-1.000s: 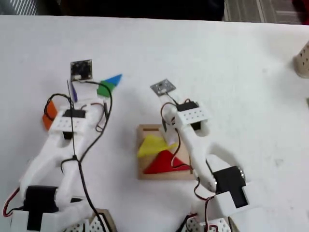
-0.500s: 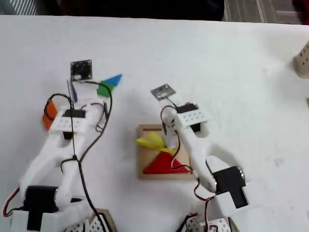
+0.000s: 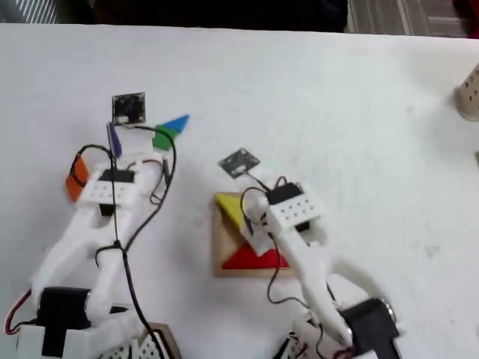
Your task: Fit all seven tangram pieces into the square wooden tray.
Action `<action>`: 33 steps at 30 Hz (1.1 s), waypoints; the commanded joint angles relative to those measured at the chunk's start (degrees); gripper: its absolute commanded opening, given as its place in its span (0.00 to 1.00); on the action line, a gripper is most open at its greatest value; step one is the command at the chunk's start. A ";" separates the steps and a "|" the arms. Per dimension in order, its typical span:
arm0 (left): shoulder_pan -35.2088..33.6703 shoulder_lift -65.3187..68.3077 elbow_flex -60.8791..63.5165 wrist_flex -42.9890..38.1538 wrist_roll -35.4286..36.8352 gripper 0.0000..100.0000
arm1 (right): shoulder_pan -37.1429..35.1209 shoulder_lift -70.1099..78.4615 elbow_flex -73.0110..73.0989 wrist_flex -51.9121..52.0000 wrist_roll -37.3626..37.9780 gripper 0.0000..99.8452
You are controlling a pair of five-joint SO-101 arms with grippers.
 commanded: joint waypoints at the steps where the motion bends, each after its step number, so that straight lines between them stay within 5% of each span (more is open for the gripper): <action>1: 0.84 -2.42 -0.09 -1.41 -0.35 0.02 | -0.04 -7.34 0.09 0.84 0.44 0.02; 10: 0.84 -2.42 0.00 -1.41 -0.35 0.02 | 1.10 -15.34 1.23 2.07 0.53 0.02; 19: 0.84 -2.42 -0.09 -1.41 -0.35 0.02 | 3.47 -15.43 11.25 -9.10 3.25 0.02; 33: 0.84 -2.42 -0.09 -1.41 -0.35 0.02 | -12.70 -15.87 16.00 -16.04 -0.44 0.02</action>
